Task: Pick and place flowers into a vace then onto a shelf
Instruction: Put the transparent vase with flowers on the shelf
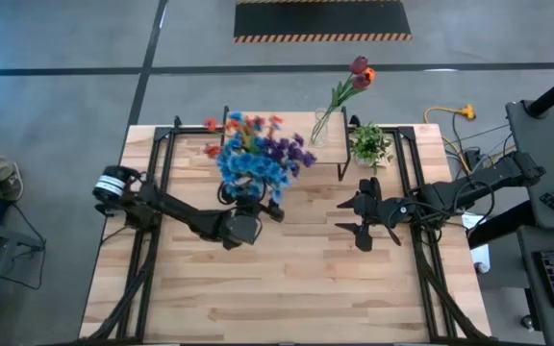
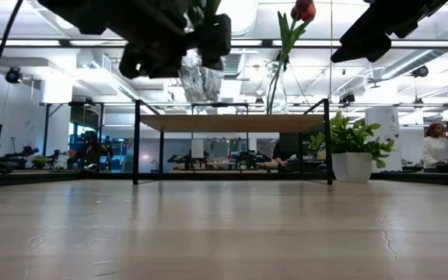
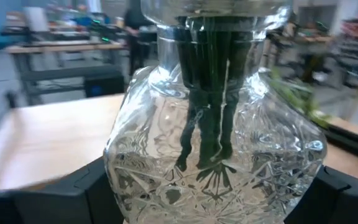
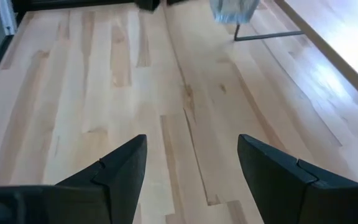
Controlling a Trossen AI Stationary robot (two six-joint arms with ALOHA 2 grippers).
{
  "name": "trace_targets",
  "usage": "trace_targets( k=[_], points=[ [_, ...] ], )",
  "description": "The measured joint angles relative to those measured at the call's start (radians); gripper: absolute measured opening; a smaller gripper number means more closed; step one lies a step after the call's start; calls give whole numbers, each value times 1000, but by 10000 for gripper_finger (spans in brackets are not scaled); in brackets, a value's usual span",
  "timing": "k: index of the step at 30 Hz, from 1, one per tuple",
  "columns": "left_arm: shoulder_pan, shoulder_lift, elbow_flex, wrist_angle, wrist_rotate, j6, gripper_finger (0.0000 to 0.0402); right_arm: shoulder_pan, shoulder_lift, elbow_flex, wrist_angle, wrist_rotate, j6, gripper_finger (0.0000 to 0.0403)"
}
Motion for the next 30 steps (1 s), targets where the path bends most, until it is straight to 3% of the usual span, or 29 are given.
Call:
trace_targets(
  k=[6,20,30],
  points=[
    [20,-29,4,1,-56,-2,301,0,-1,-23,3,5,3,242],
    [190,-23,130,2,-52,128,301,-2,-1,-98,44,9,68,242],
    [311,-21,132,0,-12,122,301,-2,0,-101,61,55,87,242]
  ],
)
